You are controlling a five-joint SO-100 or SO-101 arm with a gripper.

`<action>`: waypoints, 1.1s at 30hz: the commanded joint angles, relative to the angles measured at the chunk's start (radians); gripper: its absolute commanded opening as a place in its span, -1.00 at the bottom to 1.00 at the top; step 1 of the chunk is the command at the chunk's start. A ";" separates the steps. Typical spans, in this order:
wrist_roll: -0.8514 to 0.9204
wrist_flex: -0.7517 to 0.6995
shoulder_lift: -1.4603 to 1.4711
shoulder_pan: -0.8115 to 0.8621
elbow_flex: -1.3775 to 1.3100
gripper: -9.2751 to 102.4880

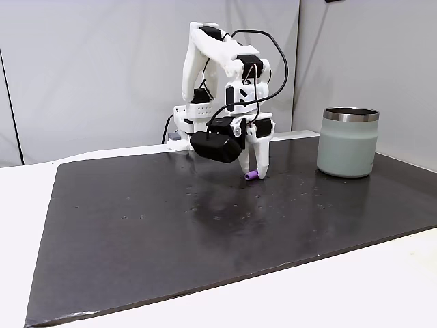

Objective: Grasp a pengrip and put it in the cup.

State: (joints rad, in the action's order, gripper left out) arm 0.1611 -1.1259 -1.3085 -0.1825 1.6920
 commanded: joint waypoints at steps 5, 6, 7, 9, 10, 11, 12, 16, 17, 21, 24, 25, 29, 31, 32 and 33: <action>-0.006 -0.081 0.080 0.015 -0.110 -0.80; -0.006 -0.081 0.077 0.015 -0.110 -0.82; -0.008 -0.080 0.075 0.015 -0.110 -0.83; -0.015 -0.080 0.064 0.009 -0.110 -0.83; -0.017 -0.084 0.052 0.005 -0.110 -0.83; -0.020 -0.092 0.034 0.000 -0.110 -0.83; -0.021 -0.100 0.006 -0.005 -0.110 -0.83; -0.038 -0.193 -0.129 -0.029 -0.160 -0.83; -0.043 -0.227 -0.164 -0.035 -0.176 -0.83; -0.043 -0.337 -0.328 -0.080 -0.195 -0.83; -0.017 -0.423 -0.413 -0.132 -0.239 -0.83; -0.003 -0.457 -0.425 -0.152 -0.278 -0.83; 0.051 -0.551 -0.426 -0.224 -0.489 -0.83; 0.072 -0.557 -0.393 -0.244 -0.595 -0.83; 0.081 -0.563 -0.362 -0.253 -0.657 -0.83; 0.092 -0.569 -0.327 -0.261 -0.715 -0.83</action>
State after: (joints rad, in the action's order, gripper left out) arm 0.2178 -1.6782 -1.6644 -0.4157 1.1735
